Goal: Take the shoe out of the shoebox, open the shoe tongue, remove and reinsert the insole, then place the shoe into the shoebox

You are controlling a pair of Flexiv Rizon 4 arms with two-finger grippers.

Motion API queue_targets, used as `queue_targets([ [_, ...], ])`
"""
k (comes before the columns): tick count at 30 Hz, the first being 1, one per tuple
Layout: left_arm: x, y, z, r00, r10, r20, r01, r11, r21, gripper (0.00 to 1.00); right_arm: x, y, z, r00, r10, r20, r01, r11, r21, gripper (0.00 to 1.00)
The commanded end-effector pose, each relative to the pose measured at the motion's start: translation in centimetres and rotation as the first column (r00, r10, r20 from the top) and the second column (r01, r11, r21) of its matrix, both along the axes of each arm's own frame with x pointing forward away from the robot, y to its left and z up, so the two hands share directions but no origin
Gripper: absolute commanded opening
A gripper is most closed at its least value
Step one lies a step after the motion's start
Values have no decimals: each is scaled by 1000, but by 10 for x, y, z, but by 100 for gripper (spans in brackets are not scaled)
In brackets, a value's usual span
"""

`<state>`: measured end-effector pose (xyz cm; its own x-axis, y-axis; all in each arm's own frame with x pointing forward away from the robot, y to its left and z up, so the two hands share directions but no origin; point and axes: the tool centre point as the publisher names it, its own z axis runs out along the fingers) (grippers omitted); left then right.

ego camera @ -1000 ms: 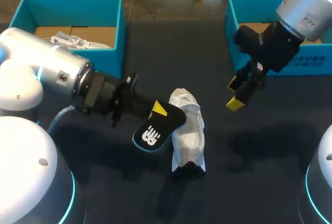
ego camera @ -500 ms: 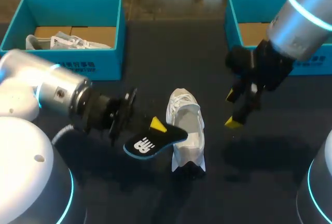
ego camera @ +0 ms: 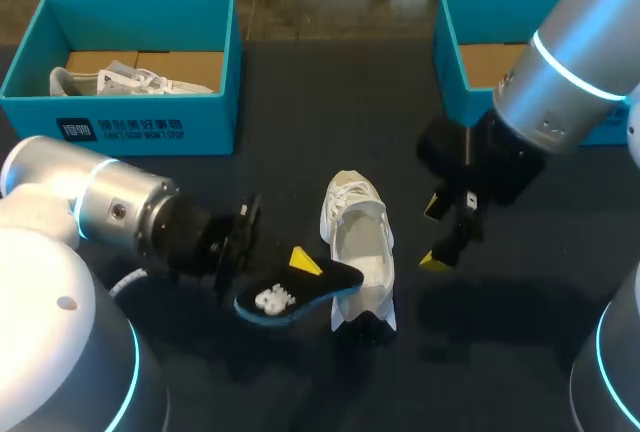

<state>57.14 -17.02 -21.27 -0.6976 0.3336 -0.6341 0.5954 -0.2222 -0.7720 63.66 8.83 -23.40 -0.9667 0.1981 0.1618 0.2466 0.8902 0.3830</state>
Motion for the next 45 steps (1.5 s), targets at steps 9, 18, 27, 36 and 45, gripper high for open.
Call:
queue_targets([
  [9, 17, -29, -26, 998, 1, -70, -6, 998, -65, 0, 14, 9, -63, 999, 32, 33, -34, 997, 65, 100],
  [18, 17, -29, -26, 998, 1, -70, -6, 998, -65, 0, 12, 9, -65, 999, 20, 29, -22, 998, 63, 100],
  [27, 22, -32, -33, 992, 4, -122, -14, 997, -82, 0, 26, 16, -82, 992, 98, 76, -95, 995, -38, 100],
  [36, 22, -32, -35, 991, -1, -136, -10, 997, -81, 0, 28, 20, -91, 991, 116, 66, -112, 992, -56, 100],
  [45, 26, -32, -41, 990, 20, -142, -34, 995, -91, 0, 38, 13, -102, 987, 118, 110, -113, 992, -55, 100],
])
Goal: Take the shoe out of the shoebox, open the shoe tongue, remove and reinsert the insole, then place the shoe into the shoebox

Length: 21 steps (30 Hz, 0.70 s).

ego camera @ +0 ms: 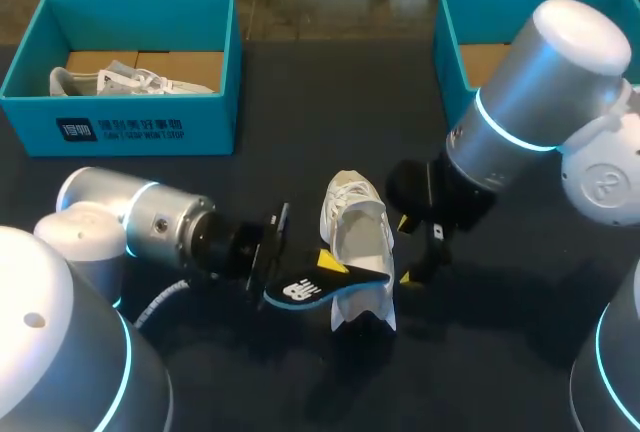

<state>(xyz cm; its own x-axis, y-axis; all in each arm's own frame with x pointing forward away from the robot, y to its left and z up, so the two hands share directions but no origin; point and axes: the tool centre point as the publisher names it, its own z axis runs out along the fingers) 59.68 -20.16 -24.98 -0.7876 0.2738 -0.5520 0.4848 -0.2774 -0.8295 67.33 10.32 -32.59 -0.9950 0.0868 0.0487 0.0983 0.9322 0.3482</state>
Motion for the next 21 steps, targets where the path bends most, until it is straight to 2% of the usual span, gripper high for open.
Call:
queue_targets([
  [1, 1, 0, -3, 1000, 11, -2, -11, 1000, -16, 0, 2, -4, -12, 1000, -7, 10, 7, 1000, 10, 100],
  [12, 4, 0, -4, 999, 30, -20, -30, 999, -38, 0, 9, -11, -30, 1000, -14, 3, 14, 998, 55, 100],
  [17, 4, 0, -4, 999, 30, -20, -30, 999, -38, 0, 9, -11, -30, 1000, -14, 3, 14, 998, 55, 100],
  [21, 12, -1, -11, 997, 72, -34, -73, 997, -32, 0, 9, -11, -30, 1000, -14, 3, 14, 998, 55, 100],
])
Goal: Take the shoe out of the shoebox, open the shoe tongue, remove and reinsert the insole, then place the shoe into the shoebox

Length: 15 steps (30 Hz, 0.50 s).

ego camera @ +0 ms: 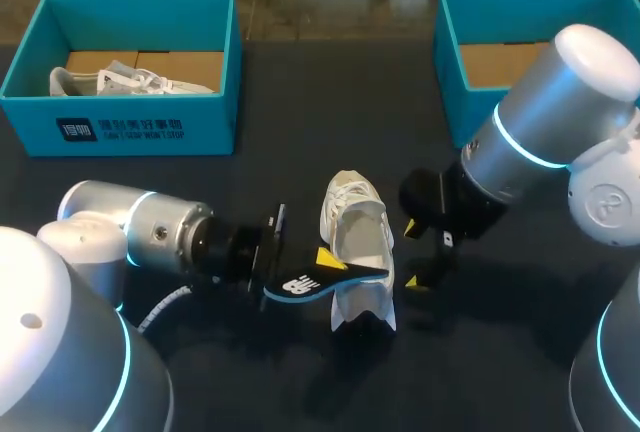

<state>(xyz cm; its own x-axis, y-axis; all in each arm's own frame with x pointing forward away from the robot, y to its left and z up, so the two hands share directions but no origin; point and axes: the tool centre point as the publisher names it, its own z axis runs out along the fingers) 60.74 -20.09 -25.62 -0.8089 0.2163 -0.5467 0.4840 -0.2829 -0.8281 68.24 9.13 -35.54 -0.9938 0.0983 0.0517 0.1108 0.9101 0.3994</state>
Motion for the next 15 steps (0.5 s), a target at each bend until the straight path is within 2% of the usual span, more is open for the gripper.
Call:
queue_targets([
  [1, 3, -2, -6, 999, 30, -19, -30, 1000, 8, 0, 0, 1, -1, 1000, 0, 2, 0, 1000, -1, 100],
  [15, 8, -6, -17, 998, 58, -29, -56, 998, 40, 0, 0, 1, -1, 1000, 0, 2, 0, 1000, -1, 100],
])
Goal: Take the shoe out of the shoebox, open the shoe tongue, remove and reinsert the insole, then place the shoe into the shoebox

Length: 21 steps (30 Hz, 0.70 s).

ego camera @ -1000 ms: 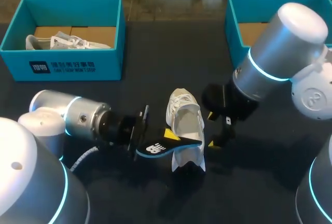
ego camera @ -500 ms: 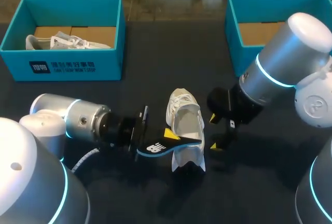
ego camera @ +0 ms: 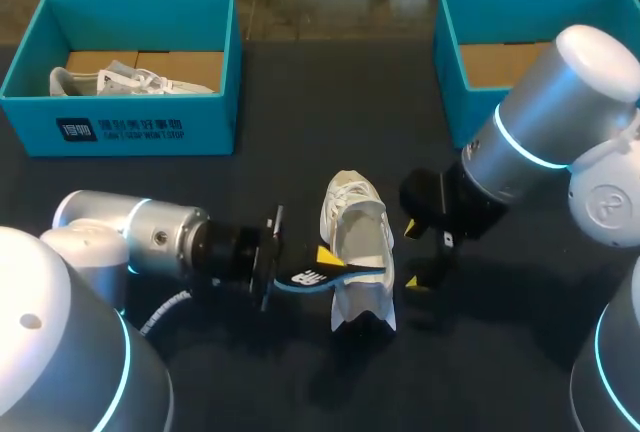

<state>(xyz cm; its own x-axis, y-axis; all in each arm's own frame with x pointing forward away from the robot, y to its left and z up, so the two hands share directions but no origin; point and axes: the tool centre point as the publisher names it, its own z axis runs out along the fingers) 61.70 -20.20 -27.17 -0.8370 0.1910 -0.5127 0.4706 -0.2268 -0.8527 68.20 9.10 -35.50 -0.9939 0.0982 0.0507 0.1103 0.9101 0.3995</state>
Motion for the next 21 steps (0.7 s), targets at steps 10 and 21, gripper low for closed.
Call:
queue_targets([
  [10, 3, -13, -11, 1000, 24, 17, -25, 1000, 19, 0, 0, 1, -1, 1000, 0, 1, 0, 1000, -1, 100],
  [21, 16, -17, -21, 998, 68, 7, -68, 996, 50, 0, 0, 1, -1, 1000, 0, 1, 0, 1000, -1, 100],
])
